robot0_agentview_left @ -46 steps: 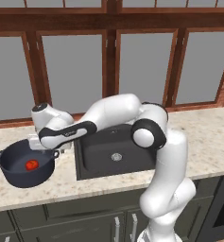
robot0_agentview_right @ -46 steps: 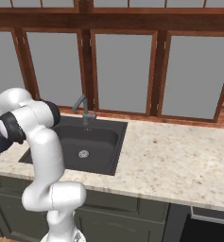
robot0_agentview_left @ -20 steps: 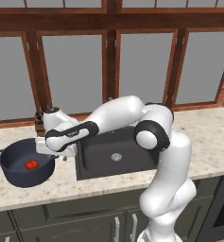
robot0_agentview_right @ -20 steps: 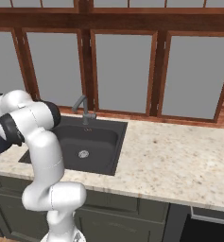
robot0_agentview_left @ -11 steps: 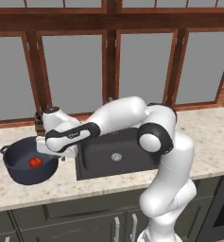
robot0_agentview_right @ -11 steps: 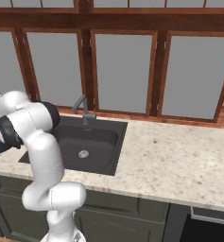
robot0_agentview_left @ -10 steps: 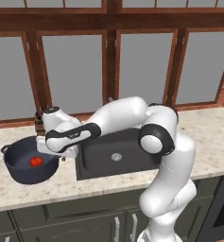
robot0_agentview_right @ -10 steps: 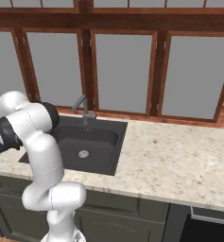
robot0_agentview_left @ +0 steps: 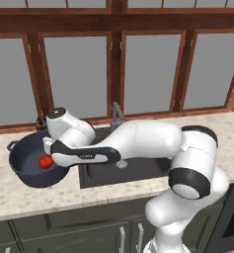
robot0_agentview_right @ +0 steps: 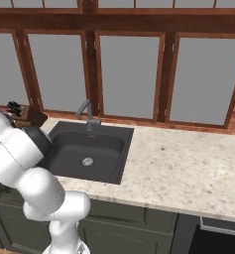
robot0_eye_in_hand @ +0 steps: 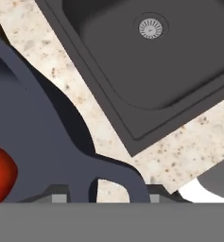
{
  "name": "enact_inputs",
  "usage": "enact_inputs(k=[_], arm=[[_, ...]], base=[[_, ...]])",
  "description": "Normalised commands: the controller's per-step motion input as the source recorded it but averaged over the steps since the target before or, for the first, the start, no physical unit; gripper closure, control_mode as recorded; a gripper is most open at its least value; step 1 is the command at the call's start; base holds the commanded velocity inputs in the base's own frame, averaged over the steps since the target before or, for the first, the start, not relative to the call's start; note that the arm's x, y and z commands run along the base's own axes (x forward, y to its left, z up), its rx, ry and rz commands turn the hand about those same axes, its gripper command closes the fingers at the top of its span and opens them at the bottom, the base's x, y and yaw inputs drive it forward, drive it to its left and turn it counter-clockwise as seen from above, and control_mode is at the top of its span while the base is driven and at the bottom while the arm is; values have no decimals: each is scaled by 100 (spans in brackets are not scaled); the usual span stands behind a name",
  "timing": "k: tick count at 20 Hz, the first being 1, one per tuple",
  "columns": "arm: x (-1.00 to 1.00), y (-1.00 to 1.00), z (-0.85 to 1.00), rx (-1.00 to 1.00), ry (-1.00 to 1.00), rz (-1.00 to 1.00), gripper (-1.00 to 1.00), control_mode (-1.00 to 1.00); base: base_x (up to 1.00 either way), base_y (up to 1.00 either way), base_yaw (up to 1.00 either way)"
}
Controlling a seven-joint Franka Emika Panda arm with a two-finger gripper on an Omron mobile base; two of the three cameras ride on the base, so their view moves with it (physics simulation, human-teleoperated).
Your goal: Dump the tomato from the pot into the sink. Then turn on the water and wash the tomato. Then turn off the water and put the tomato back in the pot.
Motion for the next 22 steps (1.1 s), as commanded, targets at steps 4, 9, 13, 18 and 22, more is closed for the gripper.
enact_inputs(k=[4,9,13,18,22], arm=[[-83,-63,64,4,-11,-1,100,-100],[-57,-70,72,10,-1,-2,100,-100],[-13,-63,81,21,6,-11,100,-100],[0,-15,79,27,22,-25,100,-100],[7,0,76,19,32,-29,100,-100]], base=[[0,0,0],[0,0,0],[0,0,0],[0,0,0],[0,0,0]])
